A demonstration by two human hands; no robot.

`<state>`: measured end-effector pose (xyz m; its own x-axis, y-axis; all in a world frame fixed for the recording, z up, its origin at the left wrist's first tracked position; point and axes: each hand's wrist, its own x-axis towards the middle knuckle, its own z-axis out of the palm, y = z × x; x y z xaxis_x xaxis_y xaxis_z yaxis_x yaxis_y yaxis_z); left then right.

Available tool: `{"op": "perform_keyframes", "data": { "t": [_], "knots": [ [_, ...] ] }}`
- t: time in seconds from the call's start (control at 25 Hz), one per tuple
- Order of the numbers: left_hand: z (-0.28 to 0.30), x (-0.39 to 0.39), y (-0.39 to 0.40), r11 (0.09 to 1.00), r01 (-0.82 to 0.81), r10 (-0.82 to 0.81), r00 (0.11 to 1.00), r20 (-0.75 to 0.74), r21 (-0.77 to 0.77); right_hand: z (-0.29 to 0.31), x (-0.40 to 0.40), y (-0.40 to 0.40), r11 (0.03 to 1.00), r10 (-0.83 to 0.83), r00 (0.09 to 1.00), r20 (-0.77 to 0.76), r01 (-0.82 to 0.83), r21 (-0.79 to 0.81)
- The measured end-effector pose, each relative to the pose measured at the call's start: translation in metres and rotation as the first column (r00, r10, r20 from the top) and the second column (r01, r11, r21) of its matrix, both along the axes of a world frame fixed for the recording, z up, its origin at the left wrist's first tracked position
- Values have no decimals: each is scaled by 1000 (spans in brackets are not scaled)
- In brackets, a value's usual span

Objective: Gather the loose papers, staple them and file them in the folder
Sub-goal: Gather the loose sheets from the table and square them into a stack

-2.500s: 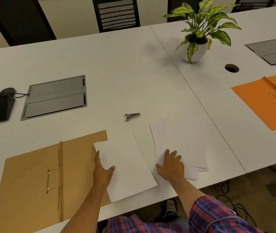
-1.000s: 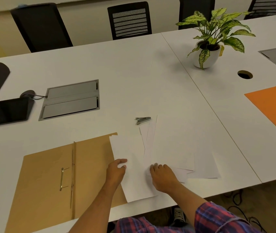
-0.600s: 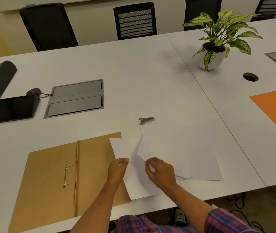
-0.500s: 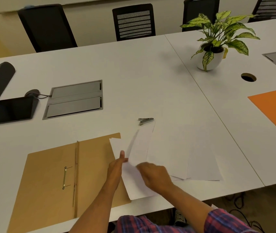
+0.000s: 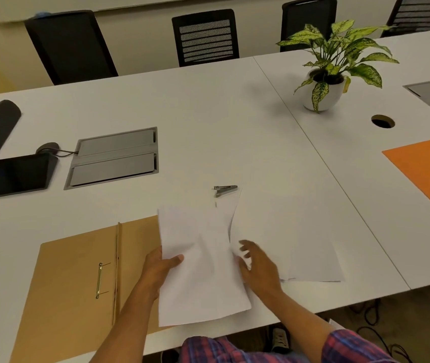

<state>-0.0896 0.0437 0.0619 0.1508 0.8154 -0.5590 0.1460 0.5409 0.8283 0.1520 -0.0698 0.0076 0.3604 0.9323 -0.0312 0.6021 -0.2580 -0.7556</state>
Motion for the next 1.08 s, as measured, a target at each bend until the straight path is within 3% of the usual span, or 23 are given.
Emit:
{"op": "perform_keyframes", "data": {
  "t": [0.04, 0.12, 0.24, 0.52, 0.72, 0.96, 1.08],
  "knots": [
    [4, -8, 0, 1000, -7, 7, 1000, 18, -1, -9, 11, 3, 995, -11, 994, 104, 21, -101],
    [11, -23, 0, 1000, -26, 26, 999, 44, -9, -24, 28, 8, 923, 165, 939, 302, -38, -383],
    [17, -41, 0, 999, -52, 52, 996, 65, -9, -36, 36, 13, 804, 379, 825, 419, -70, -590],
    [26, -57, 1, 993, -34, 17, 989, 149, 112, -36, 18, 22, 711, 611, 620, 492, -158, -685],
    [25, -58, 2, 993, -58, 40, 984, 172, 101, -38, 25, 19, 706, 603, 687, 406, -222, -672],
    [27, -50, 4, 987, -97, 83, 990, 116, 128, -43, 22, 19, 658, 673, 599, 435, -216, -721],
    [28, -44, 4, 974, -93, 92, 996, 19, 204, -34, 29, 24, 743, 590, 635, 498, -188, -642]
  ]
}}
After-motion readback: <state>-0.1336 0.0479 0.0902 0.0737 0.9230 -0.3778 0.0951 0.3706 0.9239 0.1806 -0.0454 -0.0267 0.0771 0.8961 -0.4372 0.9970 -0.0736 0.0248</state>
